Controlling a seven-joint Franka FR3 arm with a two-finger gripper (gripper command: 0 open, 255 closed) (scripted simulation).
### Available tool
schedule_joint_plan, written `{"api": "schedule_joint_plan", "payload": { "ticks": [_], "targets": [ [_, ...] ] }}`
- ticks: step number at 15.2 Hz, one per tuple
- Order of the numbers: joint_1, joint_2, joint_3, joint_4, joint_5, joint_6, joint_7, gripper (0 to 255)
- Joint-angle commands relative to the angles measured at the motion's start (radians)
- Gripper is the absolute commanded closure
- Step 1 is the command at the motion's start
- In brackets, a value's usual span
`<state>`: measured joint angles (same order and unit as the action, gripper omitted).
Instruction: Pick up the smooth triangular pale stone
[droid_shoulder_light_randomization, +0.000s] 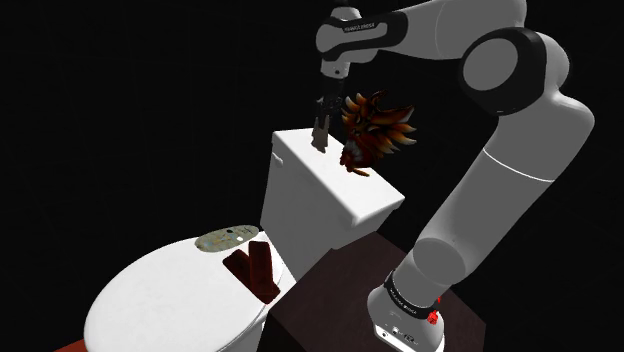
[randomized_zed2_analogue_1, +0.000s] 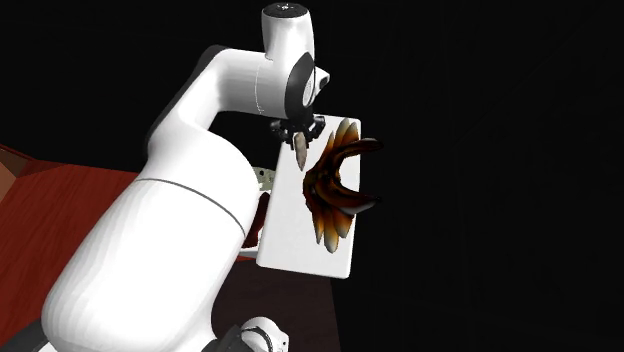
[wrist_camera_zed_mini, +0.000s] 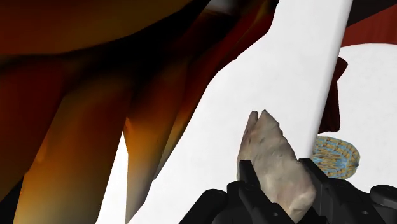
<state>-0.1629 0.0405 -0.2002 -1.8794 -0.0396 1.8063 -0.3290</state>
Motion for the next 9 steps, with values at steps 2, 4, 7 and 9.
{"api": "schedule_joint_plan", "payload": {
  "ticks": [2, 4, 7, 9],
  "targets": [
    [0.001, -0.007, 0.001, 0.033, -0.001, -0.041, 0.001, 255],
    [0.001, -0.010, 0.001, 0.057, -0.001, -0.067, 0.000, 255],
    [0.002, -0.013, 0.001, 0.094, -0.002, -0.107, -0.001, 255],
    [0.002, -0.013, 0.001, 0.120, -0.002, -0.134, -0.002, 255]
  ]
}}
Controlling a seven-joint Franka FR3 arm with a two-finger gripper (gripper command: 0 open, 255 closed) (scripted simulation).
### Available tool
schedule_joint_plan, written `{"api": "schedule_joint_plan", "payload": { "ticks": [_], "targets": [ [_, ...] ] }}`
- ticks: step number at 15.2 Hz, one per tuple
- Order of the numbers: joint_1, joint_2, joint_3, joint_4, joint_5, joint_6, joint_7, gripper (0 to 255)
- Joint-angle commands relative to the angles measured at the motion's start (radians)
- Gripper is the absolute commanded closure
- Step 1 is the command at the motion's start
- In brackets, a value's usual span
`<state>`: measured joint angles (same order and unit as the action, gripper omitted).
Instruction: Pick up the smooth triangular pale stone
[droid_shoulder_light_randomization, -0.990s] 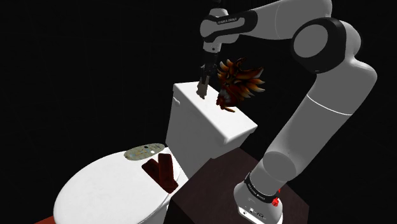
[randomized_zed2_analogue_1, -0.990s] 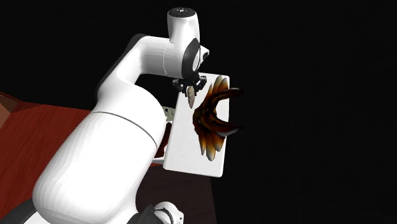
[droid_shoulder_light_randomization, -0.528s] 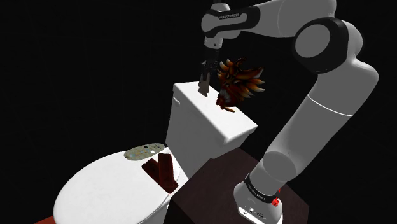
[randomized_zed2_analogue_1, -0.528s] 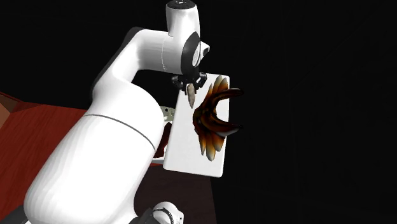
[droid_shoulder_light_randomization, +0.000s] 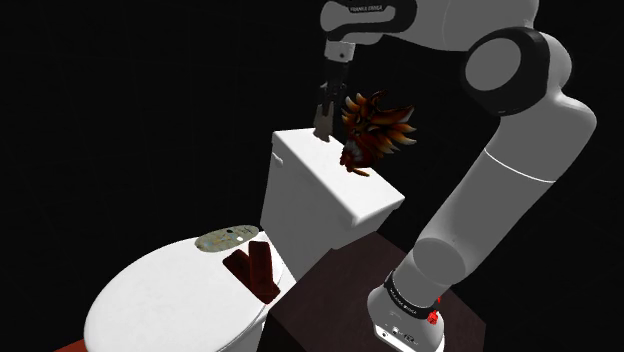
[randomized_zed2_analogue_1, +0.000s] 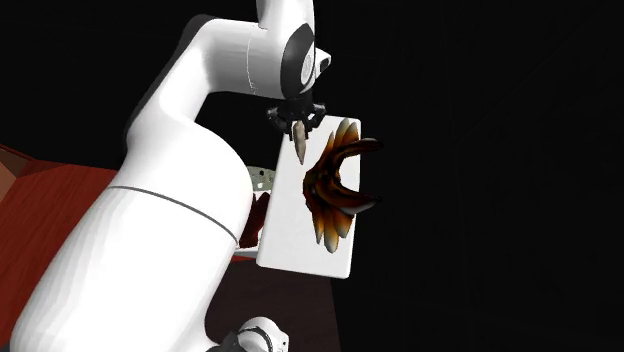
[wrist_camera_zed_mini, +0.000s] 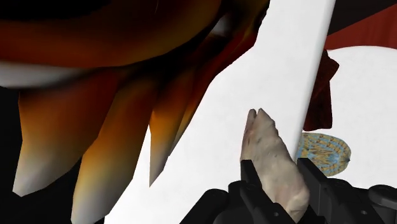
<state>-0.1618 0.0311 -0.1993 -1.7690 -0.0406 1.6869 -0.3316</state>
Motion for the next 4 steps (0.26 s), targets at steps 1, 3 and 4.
{"api": "schedule_joint_plan", "payload": {
  "ticks": [1, 3, 4],
  "targets": [
    [0.001, -0.004, 0.000, 0.024, -0.001, -0.028, 0.000, 255],
    [0.001, -0.004, 0.000, 0.039, 0.000, -0.043, -0.001, 255],
    [0.001, -0.004, 0.000, 0.039, 0.000, -0.043, -0.001, 255]
  ]
}}
